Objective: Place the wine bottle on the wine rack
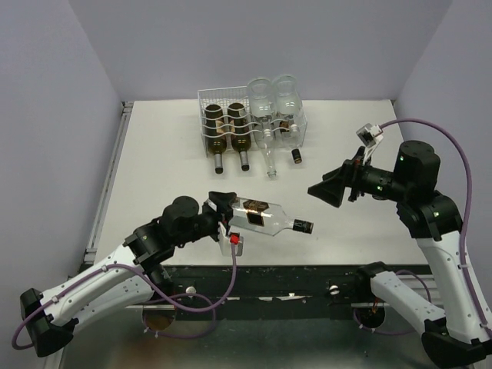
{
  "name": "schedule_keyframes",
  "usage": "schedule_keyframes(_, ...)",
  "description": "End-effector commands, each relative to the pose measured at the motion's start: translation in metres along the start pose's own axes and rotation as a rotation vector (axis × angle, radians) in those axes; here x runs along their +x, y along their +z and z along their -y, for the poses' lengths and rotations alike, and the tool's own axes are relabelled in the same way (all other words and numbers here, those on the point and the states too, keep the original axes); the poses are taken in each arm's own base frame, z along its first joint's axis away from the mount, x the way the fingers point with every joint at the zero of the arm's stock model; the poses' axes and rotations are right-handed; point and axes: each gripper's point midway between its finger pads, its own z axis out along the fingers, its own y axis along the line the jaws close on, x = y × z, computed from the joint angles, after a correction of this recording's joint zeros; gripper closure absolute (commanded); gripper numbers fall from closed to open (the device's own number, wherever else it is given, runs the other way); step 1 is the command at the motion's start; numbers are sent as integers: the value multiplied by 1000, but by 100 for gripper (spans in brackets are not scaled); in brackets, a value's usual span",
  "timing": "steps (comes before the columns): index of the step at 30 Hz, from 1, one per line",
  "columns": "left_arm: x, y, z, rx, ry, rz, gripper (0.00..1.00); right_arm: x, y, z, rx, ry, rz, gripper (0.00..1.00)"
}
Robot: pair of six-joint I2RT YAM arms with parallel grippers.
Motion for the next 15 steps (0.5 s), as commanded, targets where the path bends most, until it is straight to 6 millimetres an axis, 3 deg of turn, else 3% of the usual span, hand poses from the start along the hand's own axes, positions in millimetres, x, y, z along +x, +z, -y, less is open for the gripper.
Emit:
schedule_keyframes(1, -32, -5, -40, -121, 245, 118, 100, 35, -1, -11, -113, -19, -117, 1)
schedule_keyframes(10, -37, -3, -40, -113, 295, 142, 100, 61, 0, -10, -95, -9, -209, 2)
schedule_keyframes(15, -36, 0, -39, -108, 299, 138, 100, 91, 12, -13, -75, -46, -362, 7)
